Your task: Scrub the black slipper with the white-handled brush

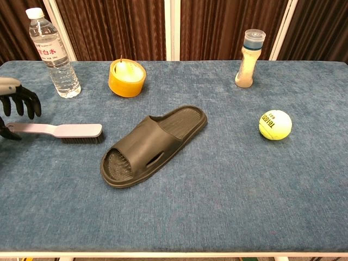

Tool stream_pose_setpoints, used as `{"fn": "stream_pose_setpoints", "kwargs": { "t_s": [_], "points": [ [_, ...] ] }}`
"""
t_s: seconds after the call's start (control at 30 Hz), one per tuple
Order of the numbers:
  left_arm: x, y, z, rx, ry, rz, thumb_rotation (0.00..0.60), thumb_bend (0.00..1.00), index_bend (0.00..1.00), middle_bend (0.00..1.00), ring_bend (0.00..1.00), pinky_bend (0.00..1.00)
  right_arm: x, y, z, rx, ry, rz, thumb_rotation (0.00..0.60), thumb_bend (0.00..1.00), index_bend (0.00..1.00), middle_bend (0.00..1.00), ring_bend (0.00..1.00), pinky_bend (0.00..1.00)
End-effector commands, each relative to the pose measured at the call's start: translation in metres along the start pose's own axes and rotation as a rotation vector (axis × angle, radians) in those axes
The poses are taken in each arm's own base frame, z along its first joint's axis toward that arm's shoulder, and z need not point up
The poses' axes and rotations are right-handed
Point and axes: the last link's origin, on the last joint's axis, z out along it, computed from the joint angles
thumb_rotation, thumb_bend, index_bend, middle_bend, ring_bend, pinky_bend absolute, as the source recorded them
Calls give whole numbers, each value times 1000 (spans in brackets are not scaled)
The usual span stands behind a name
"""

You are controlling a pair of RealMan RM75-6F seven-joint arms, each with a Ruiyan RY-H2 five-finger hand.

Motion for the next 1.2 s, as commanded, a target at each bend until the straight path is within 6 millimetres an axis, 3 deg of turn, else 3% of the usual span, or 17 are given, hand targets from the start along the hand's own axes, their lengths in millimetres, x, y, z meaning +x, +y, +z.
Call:
{"fn": "stream_pose_setpoints", "kwargs": {
  "t_s": [0.03, 0.8, 1.2],
  "points": [
    [-4, 4, 1, -4, -12, -1, 600, 146, 456, 527, 430, 433, -1, 1, 0, -2, -3, 2, 600, 128, 9, 60, 0, 0],
    [-14, 12, 6, -28, -97, 2, 600, 166, 522, 607, 511, 541, -3, 7, -4, -23, -9, 9, 600, 128, 9, 60, 0, 0],
    [-19, 18, 1, -52, -179, -44, 600, 281, 570, 672, 579, 655, -5, 8, -3, -29, -12, 14, 600, 129, 9, 59, 0, 0]
  ]
}}
